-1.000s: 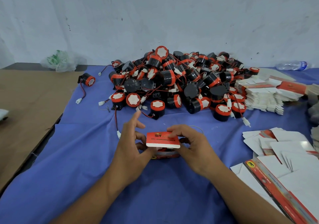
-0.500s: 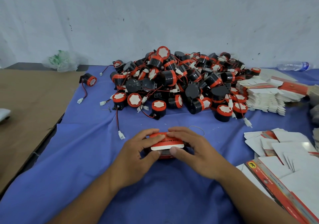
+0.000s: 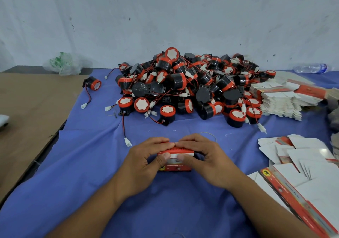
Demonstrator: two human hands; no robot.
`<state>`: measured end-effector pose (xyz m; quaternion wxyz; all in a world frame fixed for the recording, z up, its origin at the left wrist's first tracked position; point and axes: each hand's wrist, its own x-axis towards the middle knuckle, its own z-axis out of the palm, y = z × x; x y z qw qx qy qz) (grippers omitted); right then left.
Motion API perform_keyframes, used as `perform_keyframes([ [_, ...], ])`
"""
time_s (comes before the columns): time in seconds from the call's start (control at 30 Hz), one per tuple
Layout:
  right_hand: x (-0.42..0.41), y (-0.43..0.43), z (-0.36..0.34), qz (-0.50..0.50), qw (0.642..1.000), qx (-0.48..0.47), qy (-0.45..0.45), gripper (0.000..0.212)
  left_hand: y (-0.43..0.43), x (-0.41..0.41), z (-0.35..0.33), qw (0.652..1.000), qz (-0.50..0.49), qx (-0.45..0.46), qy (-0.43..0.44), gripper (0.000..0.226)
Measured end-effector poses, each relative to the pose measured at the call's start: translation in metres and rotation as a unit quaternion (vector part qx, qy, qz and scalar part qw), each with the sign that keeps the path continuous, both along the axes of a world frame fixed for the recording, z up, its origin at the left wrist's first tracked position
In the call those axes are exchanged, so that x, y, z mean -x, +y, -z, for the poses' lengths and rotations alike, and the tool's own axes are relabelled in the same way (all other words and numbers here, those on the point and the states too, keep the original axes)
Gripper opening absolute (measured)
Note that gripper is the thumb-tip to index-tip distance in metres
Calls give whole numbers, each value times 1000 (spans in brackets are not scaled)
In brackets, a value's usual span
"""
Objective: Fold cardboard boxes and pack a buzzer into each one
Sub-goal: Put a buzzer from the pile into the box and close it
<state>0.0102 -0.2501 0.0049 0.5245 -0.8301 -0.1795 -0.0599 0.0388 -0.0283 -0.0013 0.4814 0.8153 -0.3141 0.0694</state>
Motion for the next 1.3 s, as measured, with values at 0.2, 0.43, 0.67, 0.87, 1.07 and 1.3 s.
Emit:
perform_keyframes([
  [0.2, -2, -1, 0, 9, 998, 37, -42, 29, -1, 2, -3, 1000, -5, 3, -15, 28],
  [0.43, -1, 0, -3, 30, 986, 93, -135, 29, -5, 4, -6, 995, -34, -12, -95, 33],
  [0.67, 0, -1, 0, 16, 985, 118, -127, 30, 0, 3, -6, 991, -13, -26, -128, 27],
  [0.87, 3, 5, -1, -30, 999, 5, 39, 29, 2, 3, -3, 993, 5, -14, -118, 30],
  [1.07, 2, 4, -1, -41, 998, 7, 50, 31, 6, 3, -3, 993, 35, -45, -103, 34],
  [1.3, 4, 3, 1, 8, 982, 140, -126, 33, 5, 2, -1, 991, 30, -56, -117, 40],
])
